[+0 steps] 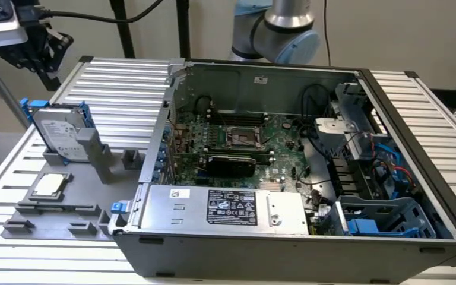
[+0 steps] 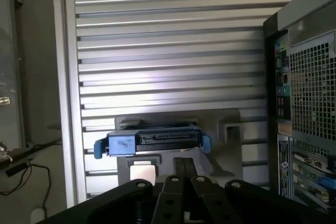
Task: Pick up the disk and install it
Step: 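Reach for the disk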
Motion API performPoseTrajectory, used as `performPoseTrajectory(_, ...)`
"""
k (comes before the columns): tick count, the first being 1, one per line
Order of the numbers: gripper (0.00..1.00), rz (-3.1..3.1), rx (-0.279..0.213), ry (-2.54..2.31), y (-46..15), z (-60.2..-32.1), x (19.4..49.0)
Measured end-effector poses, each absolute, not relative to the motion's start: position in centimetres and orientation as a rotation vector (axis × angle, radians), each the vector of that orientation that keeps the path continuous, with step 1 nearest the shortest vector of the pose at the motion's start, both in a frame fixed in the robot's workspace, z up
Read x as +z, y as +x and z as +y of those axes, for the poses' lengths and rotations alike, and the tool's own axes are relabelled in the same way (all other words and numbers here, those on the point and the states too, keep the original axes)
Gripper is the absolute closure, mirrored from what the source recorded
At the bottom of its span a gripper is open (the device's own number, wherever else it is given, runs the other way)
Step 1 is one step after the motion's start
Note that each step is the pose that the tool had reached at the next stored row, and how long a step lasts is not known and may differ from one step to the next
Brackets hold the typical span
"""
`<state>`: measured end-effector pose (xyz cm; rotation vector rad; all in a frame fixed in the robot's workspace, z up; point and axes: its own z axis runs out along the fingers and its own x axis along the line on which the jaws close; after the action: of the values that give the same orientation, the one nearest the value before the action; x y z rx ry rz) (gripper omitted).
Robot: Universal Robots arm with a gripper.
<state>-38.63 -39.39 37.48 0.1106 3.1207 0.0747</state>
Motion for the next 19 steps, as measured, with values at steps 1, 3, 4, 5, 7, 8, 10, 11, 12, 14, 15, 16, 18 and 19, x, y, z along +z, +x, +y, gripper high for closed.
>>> performPoseTrajectory(1, 1.00, 3.122, 0.074, 0.111, -39.1, -39.4, 37.4)
performPoseTrajectory(3, 1.00, 3.124, 0.074, 0.111, -40.0, -39.3, 37.2)
performPoseTrajectory(4, 1.00, 3.126, 0.075, 0.111, -40.5, -39.3, 37.2)
performPoseTrajectory(5, 1.00, 3.127, 0.074, 0.111, -40.9, -39.2, 37.1)
performPoseTrajectory(7, 1.00, 3.131, 0.074, 0.111, -41.6, -39.2, 37.0)
performPoseTrajectory(8, 1.00, 3.132, 0.074, 0.111, -41.9, -39.2, 37.0)
performPoseTrajectory(10, 1.00, 3.134, 0.074, 0.109, -42.2, -39.1, 37.0)
performPoseTrajectory(11, 1.00, 3.135, 0.074, 0.107, -42.3, -39.1, 37.0)
performPoseTrajectory(12, 1.00, 3.135, 0.074, 0.104, -42.4, -39.1, 37.0)
performPoseTrajectory(14, 1.00, 3.136, 0.075, 0.099, -42.6, -39.0, 36.9)
performPoseTrajectory(15, 1.00, 3.137, 0.076, 0.096, -42.6, -39.0, 36.9)
performPoseTrajectory(16, 1.00, 3.138, 0.076, 0.094, -42.6, -39.0, 36.9)
performPoseTrajectory(18, 1.00, 3.138, 0.076, 0.094, -42.6, -39.0, 36.9)
performPoseTrajectory(19, 1.00, 3.138, 0.076, 0.094, -42.6, -39.0, 36.9)
